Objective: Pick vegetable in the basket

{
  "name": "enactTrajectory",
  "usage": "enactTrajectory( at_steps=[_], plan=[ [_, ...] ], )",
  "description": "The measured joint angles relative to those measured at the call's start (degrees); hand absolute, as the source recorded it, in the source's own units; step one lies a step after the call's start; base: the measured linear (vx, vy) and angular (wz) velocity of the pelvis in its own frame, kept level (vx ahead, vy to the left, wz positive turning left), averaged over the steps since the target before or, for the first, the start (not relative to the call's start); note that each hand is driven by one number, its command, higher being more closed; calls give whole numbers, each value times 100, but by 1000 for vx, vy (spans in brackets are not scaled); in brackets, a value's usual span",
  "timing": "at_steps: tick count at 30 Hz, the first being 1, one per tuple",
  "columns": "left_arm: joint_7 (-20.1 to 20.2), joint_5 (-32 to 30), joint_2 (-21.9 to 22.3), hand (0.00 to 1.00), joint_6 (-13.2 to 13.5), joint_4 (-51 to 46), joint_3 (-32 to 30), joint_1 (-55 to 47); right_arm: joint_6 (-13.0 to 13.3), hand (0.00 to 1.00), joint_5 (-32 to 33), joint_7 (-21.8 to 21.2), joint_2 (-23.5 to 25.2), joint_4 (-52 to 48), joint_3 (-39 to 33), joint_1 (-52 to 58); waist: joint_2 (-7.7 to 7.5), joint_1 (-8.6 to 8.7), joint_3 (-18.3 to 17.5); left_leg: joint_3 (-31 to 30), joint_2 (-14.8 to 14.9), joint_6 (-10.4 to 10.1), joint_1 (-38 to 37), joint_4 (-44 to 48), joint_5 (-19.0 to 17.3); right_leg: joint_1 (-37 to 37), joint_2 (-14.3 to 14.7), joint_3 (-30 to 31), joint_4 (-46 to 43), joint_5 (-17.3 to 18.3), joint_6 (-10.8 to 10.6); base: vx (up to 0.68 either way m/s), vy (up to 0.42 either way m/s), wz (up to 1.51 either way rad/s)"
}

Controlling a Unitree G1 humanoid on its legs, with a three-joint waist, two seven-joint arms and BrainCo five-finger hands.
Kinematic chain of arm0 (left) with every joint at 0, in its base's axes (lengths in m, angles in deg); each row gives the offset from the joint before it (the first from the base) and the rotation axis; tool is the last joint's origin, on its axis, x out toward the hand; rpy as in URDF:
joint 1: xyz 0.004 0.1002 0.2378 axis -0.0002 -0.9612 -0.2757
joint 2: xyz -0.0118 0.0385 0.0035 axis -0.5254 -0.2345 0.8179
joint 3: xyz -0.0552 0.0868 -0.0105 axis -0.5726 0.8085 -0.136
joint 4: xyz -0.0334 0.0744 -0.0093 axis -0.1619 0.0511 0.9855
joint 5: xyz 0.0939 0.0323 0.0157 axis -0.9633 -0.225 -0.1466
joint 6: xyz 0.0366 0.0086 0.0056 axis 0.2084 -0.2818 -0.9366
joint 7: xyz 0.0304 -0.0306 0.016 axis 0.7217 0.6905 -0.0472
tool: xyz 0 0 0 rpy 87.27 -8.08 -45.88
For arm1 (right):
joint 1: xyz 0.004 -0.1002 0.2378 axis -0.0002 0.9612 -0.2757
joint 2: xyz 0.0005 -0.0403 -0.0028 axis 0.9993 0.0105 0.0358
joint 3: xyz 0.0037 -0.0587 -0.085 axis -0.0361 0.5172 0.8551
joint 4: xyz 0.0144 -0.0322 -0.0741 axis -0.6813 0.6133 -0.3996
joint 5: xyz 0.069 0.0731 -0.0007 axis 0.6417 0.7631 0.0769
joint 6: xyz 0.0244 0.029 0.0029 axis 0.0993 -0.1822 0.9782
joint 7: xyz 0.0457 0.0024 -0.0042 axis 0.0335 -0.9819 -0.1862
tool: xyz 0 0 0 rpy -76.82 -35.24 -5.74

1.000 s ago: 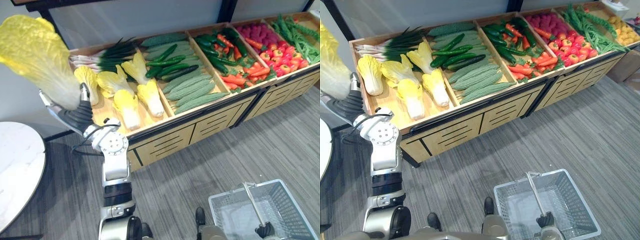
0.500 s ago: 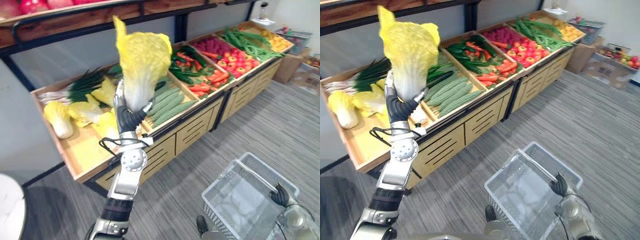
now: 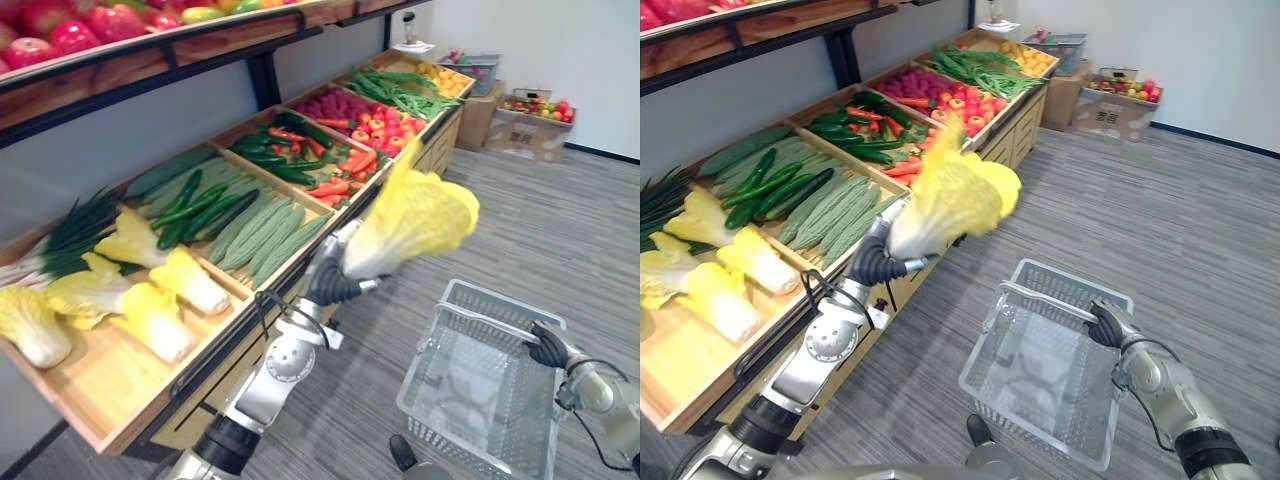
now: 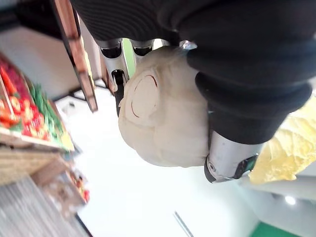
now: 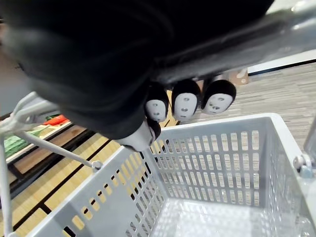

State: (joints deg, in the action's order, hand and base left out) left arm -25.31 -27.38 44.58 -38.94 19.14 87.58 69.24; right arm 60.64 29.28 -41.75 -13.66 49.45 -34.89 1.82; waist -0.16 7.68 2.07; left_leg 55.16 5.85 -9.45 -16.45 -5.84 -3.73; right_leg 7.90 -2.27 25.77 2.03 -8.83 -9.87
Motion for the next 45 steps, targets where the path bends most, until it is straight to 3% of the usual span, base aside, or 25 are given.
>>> enactTrajectory(
  at_steps=[4, 9, 18, 27, 35, 45],
  plan=[
    [299, 5, -167, 100, 96, 10, 598, 32, 49, 100, 6, -17, -83, -479, 158, -3, 87, -2, -61, 267, 78, -80, -67, 99, -88, 24, 148, 183, -26, -19, -16, 53, -43, -33],
    [619, 9, -263, 100, 247, 9, 1415, 406, 83, 100, 238, -22, -103, -915, 387, -209, 134, -21, -86, 571, 505, -170, 30, 978, -524, 70, 310, 375, -96, -20, -15, 81, -60, -24],
    [970, -52, -345, 100, 397, 522, 2329, 826, 181, 100, 616, -145, -245, -1393, 1023, -817, 233, 11, -79, 1019, 816, -272, -17, 1643, -889, 172, 553, 772, -239, -20, -13, -29, -16, -26],
    [965, -657, -154, 100, 390, 1628, 2519, 1126, 194, 100, 690, -256, -373, -1594, 1326, -1116, 254, 138, -59, 1222, 995, -330, 3, 1961, -1004, 284, 701, 927, -322, -40, 15, -28, -3, -12],
    [913, -1108, 76, 100, 457, 2530, 2333, 1242, 231, 100, 849, -376, -432, -1594, 1562, -1281, 298, 188, 110, 1334, 1124, -335, -60, 2156, -1114, 280, 752, 923, -302, -7, 60, -3, 18, -5],
    [821, -1763, 109, 100, 198, 3566, 2060, 1462, 282, 100, 912, -456, -474, -1600, 1571, -1442, 287, 272, 337, 1364, 1127, -335, -61, 2124, -1113, 297, 775, 926, -297, -4, 65, 0, 0, 0]
  ],
)
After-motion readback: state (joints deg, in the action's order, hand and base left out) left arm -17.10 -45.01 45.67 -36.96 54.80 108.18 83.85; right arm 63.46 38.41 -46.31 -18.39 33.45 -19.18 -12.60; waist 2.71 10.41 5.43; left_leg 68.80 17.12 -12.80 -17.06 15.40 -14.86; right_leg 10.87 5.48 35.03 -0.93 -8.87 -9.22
